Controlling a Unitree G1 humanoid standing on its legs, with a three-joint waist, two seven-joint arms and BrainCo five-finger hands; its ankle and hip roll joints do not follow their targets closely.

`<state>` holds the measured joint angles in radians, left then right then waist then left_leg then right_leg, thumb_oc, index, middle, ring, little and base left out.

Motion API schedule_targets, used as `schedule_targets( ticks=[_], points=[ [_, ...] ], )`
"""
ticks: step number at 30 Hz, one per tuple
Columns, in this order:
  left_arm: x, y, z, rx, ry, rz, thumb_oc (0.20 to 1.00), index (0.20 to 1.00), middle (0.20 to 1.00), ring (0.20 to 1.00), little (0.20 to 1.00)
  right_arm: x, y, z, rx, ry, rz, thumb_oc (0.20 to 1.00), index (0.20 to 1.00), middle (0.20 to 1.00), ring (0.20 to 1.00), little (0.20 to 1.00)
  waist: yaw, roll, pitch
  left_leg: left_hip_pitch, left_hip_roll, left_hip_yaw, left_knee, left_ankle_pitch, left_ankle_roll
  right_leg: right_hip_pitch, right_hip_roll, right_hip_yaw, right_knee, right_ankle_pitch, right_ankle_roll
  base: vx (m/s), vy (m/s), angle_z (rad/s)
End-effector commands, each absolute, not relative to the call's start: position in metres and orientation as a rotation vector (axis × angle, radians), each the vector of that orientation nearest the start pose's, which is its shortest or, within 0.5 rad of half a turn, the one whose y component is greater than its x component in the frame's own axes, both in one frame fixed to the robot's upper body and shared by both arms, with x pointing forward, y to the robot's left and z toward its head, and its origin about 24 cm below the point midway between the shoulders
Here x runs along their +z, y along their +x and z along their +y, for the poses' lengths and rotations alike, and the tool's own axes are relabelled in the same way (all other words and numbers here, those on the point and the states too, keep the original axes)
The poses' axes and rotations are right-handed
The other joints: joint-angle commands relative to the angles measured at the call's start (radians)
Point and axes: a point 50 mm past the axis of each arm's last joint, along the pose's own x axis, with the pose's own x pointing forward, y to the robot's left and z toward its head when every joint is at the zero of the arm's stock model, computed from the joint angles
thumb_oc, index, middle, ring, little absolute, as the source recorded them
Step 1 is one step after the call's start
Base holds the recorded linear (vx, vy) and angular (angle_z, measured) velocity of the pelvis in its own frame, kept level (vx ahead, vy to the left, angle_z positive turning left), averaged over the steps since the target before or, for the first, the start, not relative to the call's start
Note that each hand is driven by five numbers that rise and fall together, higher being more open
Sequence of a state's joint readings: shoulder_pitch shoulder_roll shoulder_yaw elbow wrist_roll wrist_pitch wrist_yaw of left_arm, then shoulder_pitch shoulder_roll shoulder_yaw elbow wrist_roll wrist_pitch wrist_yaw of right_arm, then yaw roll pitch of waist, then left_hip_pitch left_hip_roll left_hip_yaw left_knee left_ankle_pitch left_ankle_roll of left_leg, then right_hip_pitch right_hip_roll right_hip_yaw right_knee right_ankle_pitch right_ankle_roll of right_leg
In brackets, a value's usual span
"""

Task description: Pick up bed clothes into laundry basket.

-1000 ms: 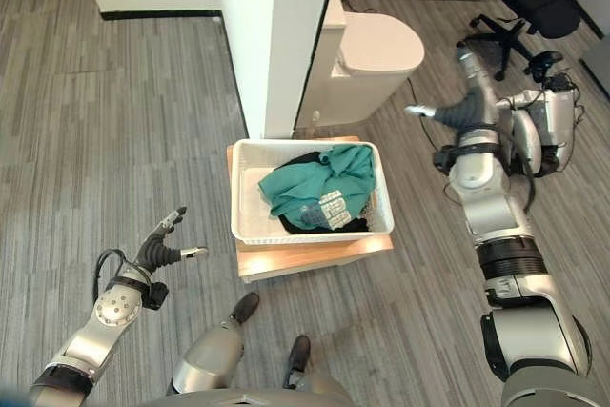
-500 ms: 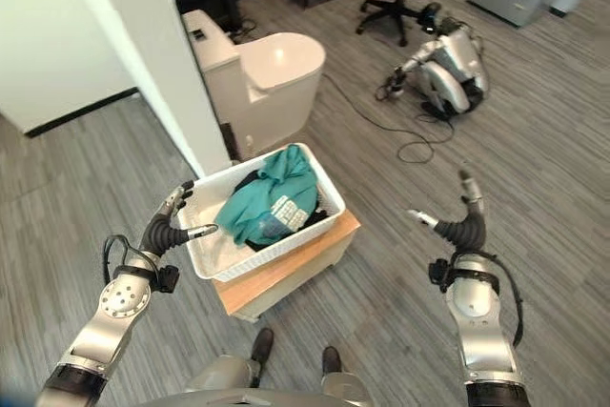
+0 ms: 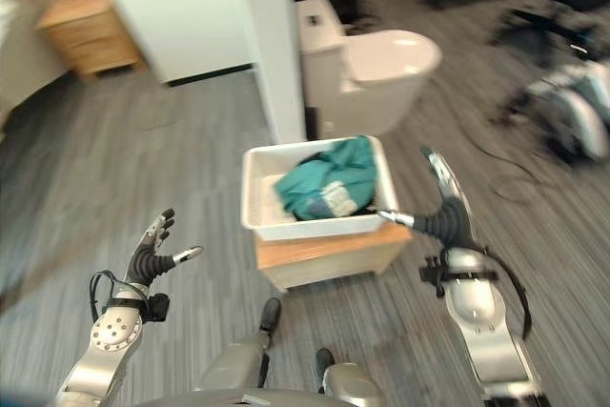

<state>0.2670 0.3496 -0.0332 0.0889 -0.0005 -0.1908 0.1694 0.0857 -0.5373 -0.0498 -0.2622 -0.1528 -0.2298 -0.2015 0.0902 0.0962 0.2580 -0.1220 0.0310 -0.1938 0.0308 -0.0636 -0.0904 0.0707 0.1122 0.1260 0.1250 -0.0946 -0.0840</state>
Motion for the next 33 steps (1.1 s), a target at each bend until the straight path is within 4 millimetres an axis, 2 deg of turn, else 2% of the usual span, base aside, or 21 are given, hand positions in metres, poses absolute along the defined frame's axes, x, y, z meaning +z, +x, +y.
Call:
schedule_targets(
  ticks=[1, 2, 4, 5, 8, 10, 12, 15, 16, 17, 18, 19, 20, 21, 22, 23, 24, 25, 26, 29, 33],
  points=[
    [0.031, 0.212, 0.233, 0.145, 0.32, -0.035, 1.0, 1.0, 1.0, 1.0, 1.0, 0.157, 0.221, -0.228, -0.14, -0.686, -0.603, 1.0, 1.0, 1.0, 1.0, 1.0, -0.055, -0.049, -0.024, -0.072, 0.014, 0.061, 0.018, 0.128, -0.055, 0.072, -0.035, 0.182, -0.083, -0.115, 0.128, -0.39, -0.041, 1.59],
    [0.035, 0.218, 0.227, 0.123, 0.305, -0.061, 1.0, 1.0, 1.0, 1.0, 1.0, 0.16, 0.224, -0.224, -0.138, -0.708, -0.619, 1.0, 1.0, 1.0, 1.0, 1.0, -0.092, -0.069, -0.018, -0.043, 0.004, 0.163, 0.158, 0.066, -0.029, 0.042, -0.067, 0.163, -0.058, -0.089, 0.134, -0.51, -0.052, 1.47],
    [0.039, 0.222, 0.224, 0.124, 0.296, -0.085, 1.0, 1.0, 1.0, 1.0, 1.0, 0.16, 0.226, -0.221, -0.135, -0.71, -0.626, 1.0, 1.0, 1.0, 1.0, 1.0, -0.108, -0.101, -0.009, -0.012, -0.005, 0.207, 0.284, -0.013, -0.015, 0.02, -0.125, 0.121, -0.053, -0.054, 0.141, -0.43, -0.051, 1.65],
    [0.041, 0.223, 0.225, 0.135, 0.291, -0.093, 1.0, 1.0, 1.0, 1.0, 1.0, 0.16, 0.228, -0.218, -0.128, -0.709, -0.628, 1.0, 1.0, 1.0, 1.0, 1.0, -0.114, -0.113, -0.012, 0.002, 0.003, 0.215, 0.32, -0.026, -0.011, 0.014, -0.144, 0.093, -0.062, -0.038, 0.141, -0.31, -0.025, 1.97],
    [0.046, 0.224, 0.23, 0.161, 0.269, -0.11, 1.0, 1.0, 1.0, 1.0, 1.0, 0.152, 0.232, -0.213, -0.099, -0.695, -0.596, 1.0, 1.0, 1.0, 1.0, 1.0, -0.111, -0.132, -0.048, 0.128, 0.095, 0.283, 0.256, -0.066, -0.003, 0.007, -0.185, -0.029, -0.084, -0.043, 0.148, -0.2, 0.002, 1.27],
    [0.051, 0.221, 0.235, 0.175, 0.269, -0.126, 1.0, 1.0, 1.0, 1.0, 1.0, 0.146, 0.232, -0.213, -0.086, -0.691, -0.569, 1.0, 1.0, 1.0, 1.0, 1.0, -0.114, -0.136, -0.07, 0.185, 0.157, 0.358, 0.169, -0.058, -0.01, 0.021, -0.197, -0.133, -0.096, -0.062, 0.16, -0.12, 0.061, 1.72],
    [0.062, 0.222, 0.237, 0.169, 0.301, -0.168, 1.0, 1.0, 1.0, 1.0, 1.0, 0.14, 0.231, -0.213, -0.095, -0.68, -0.545, 1.0, 1.0, 1.0, 1.0, 1.0, -0.11, -0.14, -0.078, 0.196, 0.201, 0.421, 0.075, -0.003, -0.023, 0.026, -0.197, -0.238, -0.079, -0.069, 0.168, -0.13, 0.13, 2.78],
    [0.083, 0.229, 0.238, 0.191, 0.317, -0.259, 1.0, 1.0, 1.0, 1.0, 1.0, 0.131, 0.235, -0.205, -0.071, -0.636, -0.509, 1.0, 1.0, 1.0, 1.0, 1.0, -0.102, -0.164, -0.084, 0.2, 0.159, 0.387, -0.024, 0.025, -0.012, -0.013, -0.178, -0.293, 0.009, -0.046, 0.196, -0.07, 0.064, 2.04],
    [0.09, 0.229, 0.239, 0.211, 0.319, -0.295, 1.0, 1.0, 1.0, 1.0, 1.0, 0.129, 0.237, -0.2, -0.053, -0.615, -0.505, 1.0, 1.0, 1.0, 1.0, 1.0, -0.1, -0.174, -0.08, 0.213, 0.14, 0.369, -0.052, 0.022, -0.005, -0.028, -0.171, -0.292, 0.056, -0.059, 0.215, -0.03, 0.067, 1.5],
    [0.098, 0.232, 0.238, 0.226, 0.314, -0.334, 1.0, 1.0, 1.0, 1.0, 1.0, 0.127, 0.239, -0.196, -0.046, -0.609, -0.505, 1.0, 1.0, 1.0, 1.0, 1.0, -0.107, -0.179, -0.072, 0.212, 0.127, 0.35, -0.065, 0.03, 0.003, -0.062, -0.155, -0.253, 0.119, -0.054, 0.241, -0.01, 0.057, 1.41],
    [0.099, 0.232, 0.238, 0.227, 0.315, -0.336, 1.0, 1.0, 1.0, 1.0, 1.0, 0.128, 0.239, -0.196, -0.046, -0.608, -0.507, 1.0, 1.0, 1.0, 1.0, 1.0, -0.107, -0.18, -0.073, 0.206, 0.128, 0.35, -0.065, 0.036, 0.003, -0.069, -0.155, -0.253, 0.121, -0.048, 0.24, -0.06, 0.048, 1.27],
    [0.106, 0.235, 0.236, 0.234, 0.304, -0.374, 1.0, 1.0, 1.0, 1.0, 1.0, 0.125, 0.24, -0.195, -0.05, -0.606, -0.496, 1.0, 1.0, 1.0, 1.0, 1.0, -0.114, -0.185, -0.065, 0.197, 0.114, 0.316, -0.073, 0.045, 0.012, -0.111, -0.115, -0.164, 0.181, -0.042, 0.271, -0.08, 0.063, 1.3],
    [0.109, 0.238, 0.234, 0.233, 0.299, -0.392, 1.0, 1.0, 1.0, 1.0, 1.0, 0.126, 0.242, -0.196, -0.059, -0.606, -0.496, 1.0, 1.0, 1.0, 1.0, 1.0, -0.115, -0.181, -0.066, 0.184, 0.103, 0.284, -0.076, 0.052, 0.019, -0.11, -0.081, -0.081, 0.173, -0.072, 0.279, -0.03, 0.059, 1.19],
    [0.114, 0.239, 0.23, 0.227, 0.304, -0.418, 1.0, 1.0, 1.0, 1.0, 1.0, 0.126, 0.242, -0.199, -0.077, -0.614, -0.495, 1.0, 1.0, 1.0, 1.0, 1.0, -0.117, -0.182, -0.068, 0.171, 0.092, 0.235, -0.08, 0.062, 0.025, -0.104, -0.045, 0.012, 0.169, -0.097, 0.27, 0.02, 0.018, 1.03],
    [0.117, 0.241, 0.23, 0.231, 0.296, -0.439, 1.0, 1.0, 1.0, 1.0, 1.0, 0.127, 0.241, -0.204, -0.099, -0.618, -0.493, 1.0, 1.0, 1.0, 1.0, 1.0, -0.115, -0.182, -0.07, 0.158, 0.076, 0.191, -0.091, 0.073, 0.027, -0.09, -0.038, 0.078, 0.129, -0.104, 0.252, 0.05, -0.088, 1.47],
    [0.12, 0.243, 0.228, 0.221, 0.274, -0.462, 1.0, 1.0, 1.0, 1.0, 1.0, 0.132, 0.241, -0.209, -0.121, -0.621, -0.504, 1.0, 1.0, 1.0, 1.0, 1.0, -0.115, -0.183, -0.074, 0.144, 0.07, 0.18, -0.101, 0.07, 0.017, -0.071, -0.08, 0.107, 0.036, -0.089, 0.214, 0.02, -0.082, 2.02],
    [0.119, 0.243, 0.228, 0.22, 0.273, -0.462, 1.0, 1.0, 1.0, 1.0, 1.0, 0.132, 0.241, -0.21, -0.121, -0.622, -0.504, 1.0, 1.0, 1.0, 1.0, 1.0, -0.118, -0.183, -0.075, 0.143, 0.069, 0.176, -0.1, 0.07, 0.017, -0.065, -0.082, 0.104, 0.025, -0.085, 0.214, 0.06, -0.093, 2.22],
    [0.115, 0.241, 0.233, 0.236, 0.276, -0.437, 1.0, 1.0, 1.0, 1.0, 1.0, 0.132, 0.243, -0.212, -0.111, -0.597, -0.493, 1.0, 1.0, 1.0, 1.0, 1.0, -0.124, -0.183, -0.083, 0.144, 0.082, 0.207, -0.104, 0.064, -0.006, -0.056, -0.123, 0.08, -0.025, -0.054, 0.223, 0.06, -0.029, 1.67],
    [0.115, 0.241, 0.233, 0.237, 0.275, -0.437, 1.0, 1.0, 1.0, 1.0, 1.0, 0.132, 0.243, -0.212, -0.109, -0.596, -0.493, 1.0, 1.0, 1.0, 1.0, 1.0, -0.125, -0.184, -0.083, 0.144, 0.081, 0.207, -0.104, 0.064, -0.007, -0.053, -0.125, 0.08, -0.031, -0.052, 0.224, 0.09, -0.023, 1.12],
    [0.095, 0.237, 0.236, 0.229, 0.258, -0.34, 1.0, 1.0, 1.0, 1.0, 1.0, 0.124, 0.24, -0.215, -0.086, -0.579, -0.437, 1.0, 1.0, 1.0, 1.0, 1.0, -0.143, -0.18, -0.111, 0.159, 0.088, 0.241, -0.109, 0.078, -0.025, 0.0, -0.17, 0.047, -0.124, -0.013, 0.217, 0.07, -0.016, 0.66],
    [0.08, 0.232, 0.237, 0.219, 0.27, -0.264, 1.0, 1.0, 1.0, 1.0, 1.0, 0.114, 0.235, -0.216, -0.073, -0.569, -0.388, 1.0, 1.0, 1.0, 1.0, 1.0, -0.15, -0.169, -0.12, 0.173, 0.097, 0.243, -0.118, 0.082, -0.037, 0.031, -0.188, 0.011, -0.165, -0.006, 0.22, 0.04, -0.029, -0.32]
  ],
)
